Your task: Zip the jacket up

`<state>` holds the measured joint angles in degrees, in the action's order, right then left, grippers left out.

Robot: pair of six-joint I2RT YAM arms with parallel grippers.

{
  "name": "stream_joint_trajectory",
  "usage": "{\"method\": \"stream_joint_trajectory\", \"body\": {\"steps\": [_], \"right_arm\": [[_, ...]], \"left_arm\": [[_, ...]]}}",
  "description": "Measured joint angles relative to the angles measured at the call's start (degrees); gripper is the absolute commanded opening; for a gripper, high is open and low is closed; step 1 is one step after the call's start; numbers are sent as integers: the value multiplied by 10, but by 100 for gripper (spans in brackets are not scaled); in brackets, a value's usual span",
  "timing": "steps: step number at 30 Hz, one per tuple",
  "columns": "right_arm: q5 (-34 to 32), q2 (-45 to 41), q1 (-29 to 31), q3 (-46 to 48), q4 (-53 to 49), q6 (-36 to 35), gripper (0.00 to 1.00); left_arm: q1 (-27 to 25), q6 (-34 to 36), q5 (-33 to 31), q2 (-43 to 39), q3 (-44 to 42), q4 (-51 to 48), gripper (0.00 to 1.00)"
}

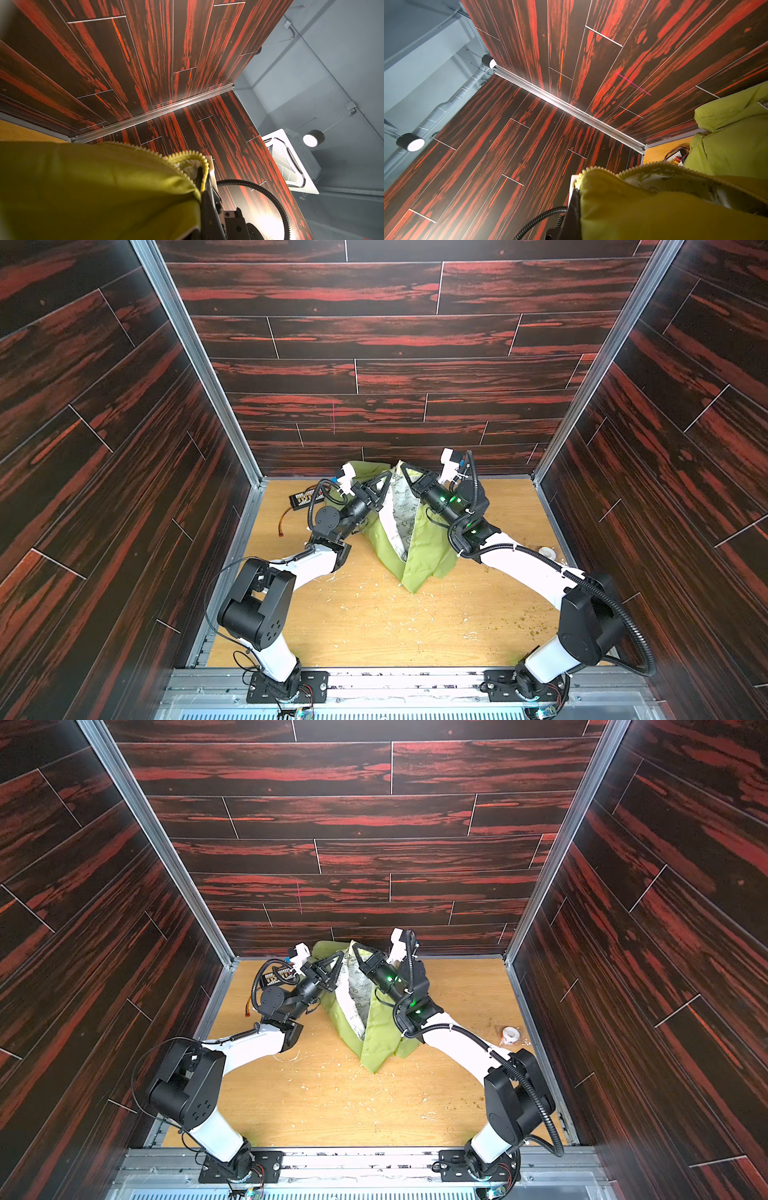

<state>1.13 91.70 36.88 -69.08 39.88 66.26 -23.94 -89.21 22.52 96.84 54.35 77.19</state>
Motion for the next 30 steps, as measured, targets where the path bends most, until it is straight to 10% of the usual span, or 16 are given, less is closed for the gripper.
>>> {"method": "stream_joint_trajectory", "body": {"steps": [30], "right_arm": [[-21,0,1,-15,-26,2,0]], "left_arm": [[0,-2,0,0,0,0,0]]}}
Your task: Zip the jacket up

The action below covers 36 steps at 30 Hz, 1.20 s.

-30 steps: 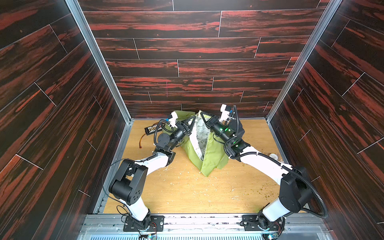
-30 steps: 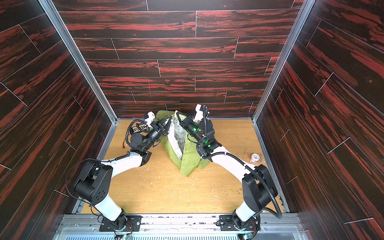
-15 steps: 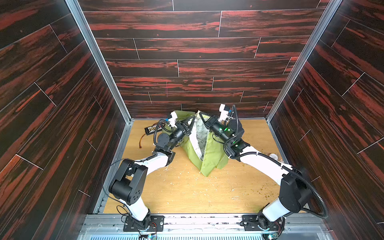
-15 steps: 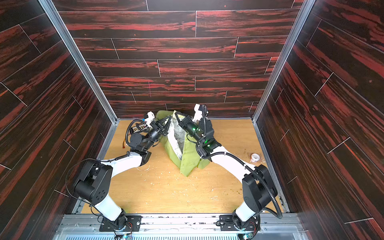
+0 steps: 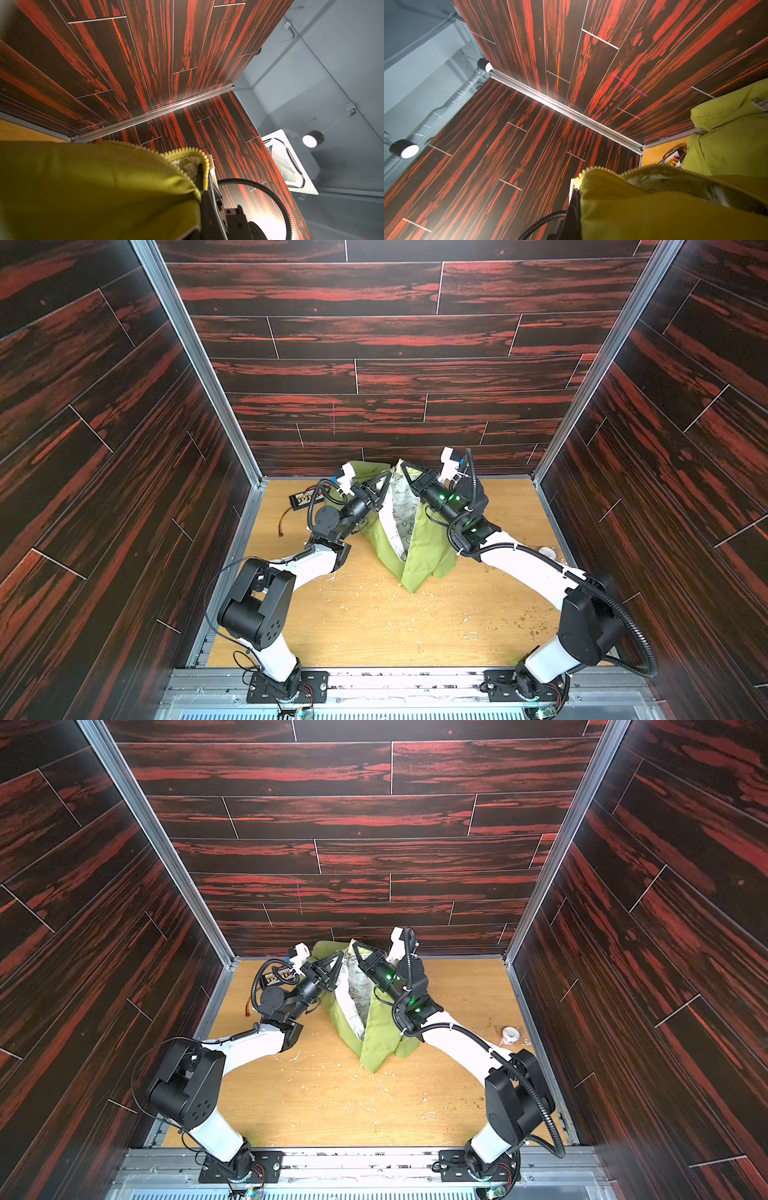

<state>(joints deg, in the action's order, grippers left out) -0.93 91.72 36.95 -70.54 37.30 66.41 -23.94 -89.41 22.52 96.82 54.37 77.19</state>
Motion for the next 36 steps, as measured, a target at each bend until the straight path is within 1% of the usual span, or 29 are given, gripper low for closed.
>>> {"method": "stream_joint_trajectory", "body": {"steps": [11,19,36], "right_arm": [[-2,0,1,0,0,0,0],[-4,0,13,0,-5,0,0],[-26,0,13,-5,-17,0,0]], "left_arm": [[0,0,0,0,0,0,0],[1,0,0,0,0,0,0],[2,0,0,-2,-1,0,0]]}}
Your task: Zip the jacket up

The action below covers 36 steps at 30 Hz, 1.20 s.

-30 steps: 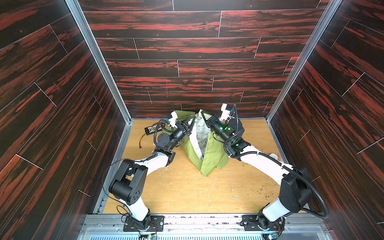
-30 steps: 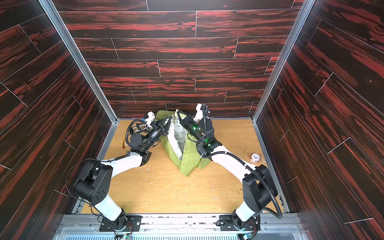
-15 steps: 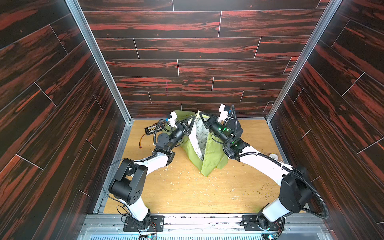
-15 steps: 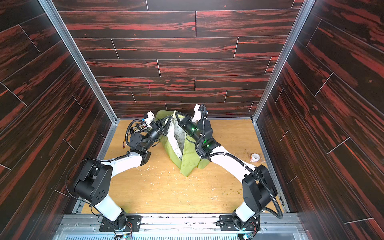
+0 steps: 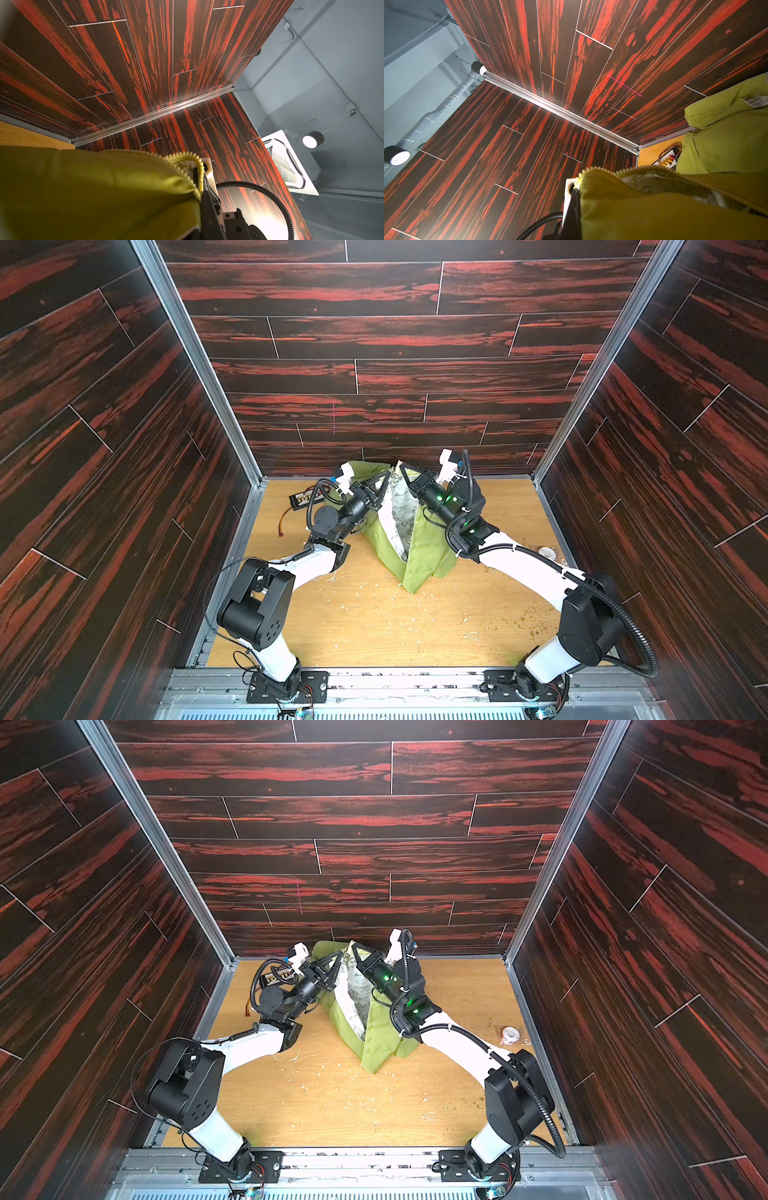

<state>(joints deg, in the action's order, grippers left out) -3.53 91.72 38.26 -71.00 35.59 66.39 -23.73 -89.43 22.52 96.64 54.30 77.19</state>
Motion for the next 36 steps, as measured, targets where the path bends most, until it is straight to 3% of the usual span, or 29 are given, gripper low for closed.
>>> {"method": "stream_joint_trajectory", "body": {"steps": [36], "right_arm": [[-6,0,0,-18,-26,0,0]], "left_arm": [[1,-2,0,0,-1,0,0]]}}
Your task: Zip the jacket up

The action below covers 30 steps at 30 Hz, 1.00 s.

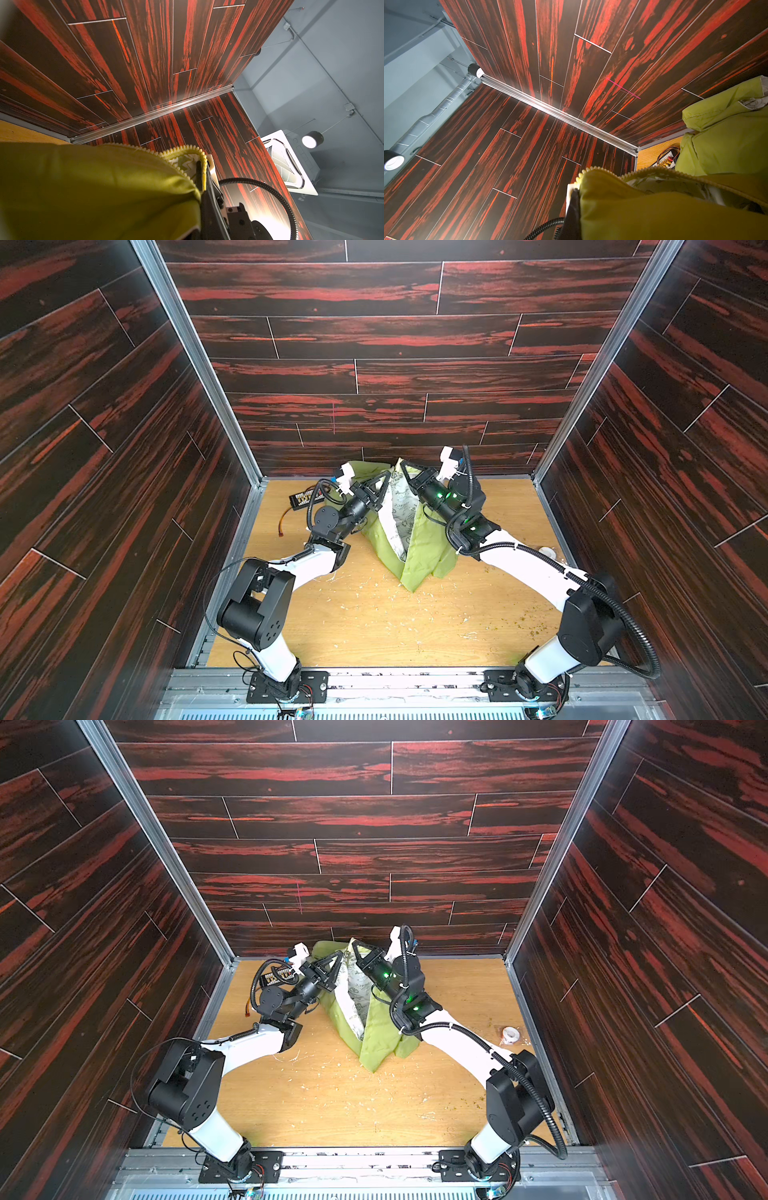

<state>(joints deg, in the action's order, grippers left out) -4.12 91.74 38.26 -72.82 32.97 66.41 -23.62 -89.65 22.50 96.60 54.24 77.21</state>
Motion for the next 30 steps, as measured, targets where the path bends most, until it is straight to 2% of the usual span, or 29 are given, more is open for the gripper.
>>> {"method": "stream_joint_trajectory", "body": {"steps": [30], "right_arm": [[5,0,4,9,-1,0,0]], "left_arm": [[2,-2,0,0,0,0,0]]}}
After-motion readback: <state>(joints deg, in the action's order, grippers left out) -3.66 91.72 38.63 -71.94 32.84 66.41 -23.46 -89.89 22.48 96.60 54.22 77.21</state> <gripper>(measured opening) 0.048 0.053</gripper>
